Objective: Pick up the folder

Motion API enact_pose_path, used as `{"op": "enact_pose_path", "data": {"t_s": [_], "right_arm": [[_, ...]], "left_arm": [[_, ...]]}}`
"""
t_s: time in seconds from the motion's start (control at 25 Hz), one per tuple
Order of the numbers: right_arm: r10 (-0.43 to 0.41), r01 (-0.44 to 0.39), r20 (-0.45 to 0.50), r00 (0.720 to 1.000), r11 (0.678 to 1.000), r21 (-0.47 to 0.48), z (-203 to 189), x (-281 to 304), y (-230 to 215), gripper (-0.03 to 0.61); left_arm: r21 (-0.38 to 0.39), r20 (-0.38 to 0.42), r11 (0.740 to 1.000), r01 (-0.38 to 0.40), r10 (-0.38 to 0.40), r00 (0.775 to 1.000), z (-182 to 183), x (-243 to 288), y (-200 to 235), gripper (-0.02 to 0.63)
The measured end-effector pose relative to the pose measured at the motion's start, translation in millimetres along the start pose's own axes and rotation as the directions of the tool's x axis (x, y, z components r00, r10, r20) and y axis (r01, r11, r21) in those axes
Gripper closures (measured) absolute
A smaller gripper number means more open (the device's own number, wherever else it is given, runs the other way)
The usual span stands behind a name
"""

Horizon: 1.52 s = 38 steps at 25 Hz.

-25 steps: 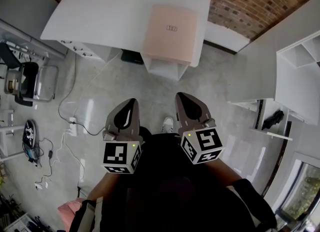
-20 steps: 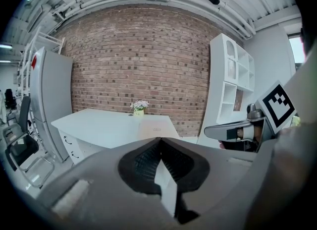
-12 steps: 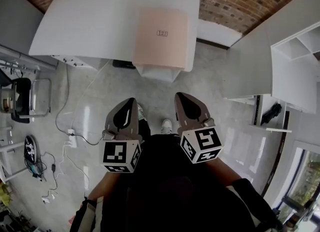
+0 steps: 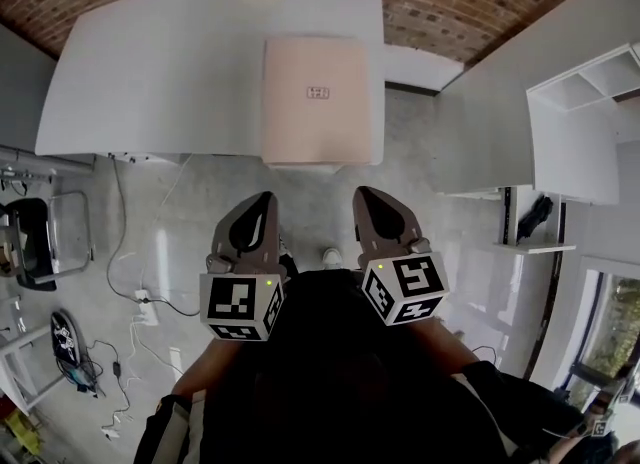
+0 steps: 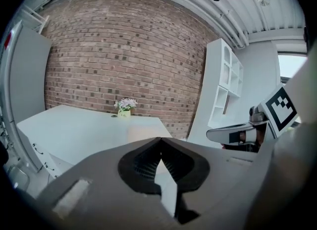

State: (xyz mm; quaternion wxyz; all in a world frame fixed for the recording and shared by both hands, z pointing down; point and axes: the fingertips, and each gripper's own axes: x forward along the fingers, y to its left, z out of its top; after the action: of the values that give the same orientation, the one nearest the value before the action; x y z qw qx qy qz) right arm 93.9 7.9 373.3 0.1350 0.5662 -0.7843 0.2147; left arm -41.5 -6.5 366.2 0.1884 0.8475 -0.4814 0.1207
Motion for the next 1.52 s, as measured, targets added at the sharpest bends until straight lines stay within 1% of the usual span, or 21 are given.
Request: {"op": "enact_pose_path", "data": {"t_s": [0.48,0.76,0.96,1.2,1.36,1.48,1.52], "right_arm": [[-0.138,0.138,-0.002,0.99,0.99,0.024,16,29,9,0.577],[-0.187,0.187,-0.009,0.982,0.982,0.023,18,36,9,0.577],[-0.188,0.189,-0.029,0.982,0.982,0.029,18,46,-8,0.577],[-0.133,0.134,-0.074,0.988,0.991,0.015,12,70,-29,0.577],[-0.116,0.117,-0.114,0.987,0.993,0.005,12,85,-48,0.577],[-0.097,0.098,-0.149,0.984,0.995,0.001,6,96,-57,0.577],[-0.09,0.092,-0.161,0.983,0.996,0.002,3,99,-60,0.577]], "left_arm": [[0.007,0.003,0.994,0.111,-0.111,0.994,16,19,41,0.615],[-0.007,0.002,0.991,0.135,-0.135,0.991,13,24,56,0.615],[-0.014,-0.012,0.993,0.116,-0.116,0.993,12,34,58,0.615],[-0.034,-0.057,0.998,0.044,-0.046,0.997,2,56,61,0.615],[-0.073,-0.091,0.997,0.011,-0.017,0.996,0,70,61,0.614],[-0.102,-0.127,0.995,-0.002,-0.012,0.992,-11,82,60,0.614],[-0.11,-0.139,0.994,-0.002,-0.013,0.99,-15,86,58,0.587]]}}
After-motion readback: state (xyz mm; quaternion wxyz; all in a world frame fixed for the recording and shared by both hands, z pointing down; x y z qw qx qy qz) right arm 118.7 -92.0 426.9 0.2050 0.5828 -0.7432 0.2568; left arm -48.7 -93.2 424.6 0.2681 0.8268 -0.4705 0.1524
